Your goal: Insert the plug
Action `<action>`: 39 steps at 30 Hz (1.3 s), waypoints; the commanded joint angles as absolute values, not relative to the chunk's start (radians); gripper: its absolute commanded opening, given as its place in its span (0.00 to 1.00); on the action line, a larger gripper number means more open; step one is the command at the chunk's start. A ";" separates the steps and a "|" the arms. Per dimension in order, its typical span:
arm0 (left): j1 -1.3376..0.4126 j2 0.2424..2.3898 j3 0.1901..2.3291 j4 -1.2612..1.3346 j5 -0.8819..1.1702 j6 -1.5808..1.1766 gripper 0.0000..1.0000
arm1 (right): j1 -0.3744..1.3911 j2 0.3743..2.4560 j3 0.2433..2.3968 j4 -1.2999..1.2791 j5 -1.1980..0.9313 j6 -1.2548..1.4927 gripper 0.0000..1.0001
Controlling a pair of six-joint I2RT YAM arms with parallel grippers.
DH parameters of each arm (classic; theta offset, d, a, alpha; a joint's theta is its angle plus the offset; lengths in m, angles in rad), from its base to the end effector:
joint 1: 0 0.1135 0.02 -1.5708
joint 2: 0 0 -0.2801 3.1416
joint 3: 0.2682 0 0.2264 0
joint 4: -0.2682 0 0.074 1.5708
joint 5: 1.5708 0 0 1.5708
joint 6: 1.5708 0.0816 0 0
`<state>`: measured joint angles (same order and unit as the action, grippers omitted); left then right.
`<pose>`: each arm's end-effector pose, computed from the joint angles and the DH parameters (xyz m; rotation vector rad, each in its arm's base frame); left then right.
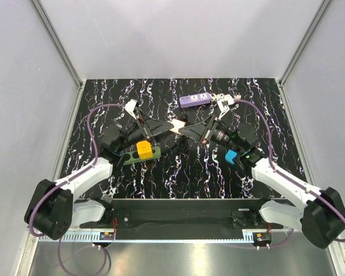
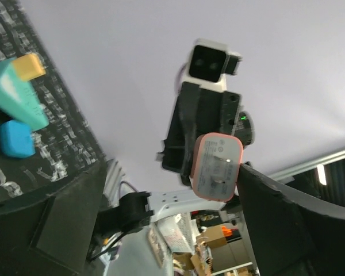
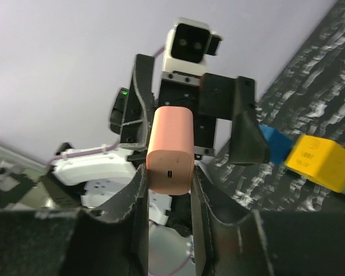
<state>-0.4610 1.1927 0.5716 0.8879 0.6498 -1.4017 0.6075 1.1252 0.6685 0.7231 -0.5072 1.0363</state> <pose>0.2137 -0.1613 0.3322 -0.0916 1.6708 -1.9170 0.1924 0.1820 0.3621 -0.1756 1.5507 1.6782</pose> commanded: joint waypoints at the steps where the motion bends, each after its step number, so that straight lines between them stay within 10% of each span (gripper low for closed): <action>1: -0.451 1.158 0.604 0.747 0.701 -1.279 0.99 | 0.562 1.045 0.790 0.438 -0.474 0.899 0.00; 15: -0.419 1.126 0.954 -0.359 0.465 -0.500 0.99 | 0.247 1.255 1.247 -0.958 -0.170 0.180 0.00; 39: -0.419 1.054 0.928 -0.465 0.433 -0.373 0.99 | -0.146 1.585 1.351 -1.037 -0.215 -0.061 0.00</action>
<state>-0.4210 1.0775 0.9234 -0.4843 0.4603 -0.3904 -0.1303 1.5562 1.3392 -1.0443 -0.2035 -0.0132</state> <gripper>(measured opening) 0.987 0.322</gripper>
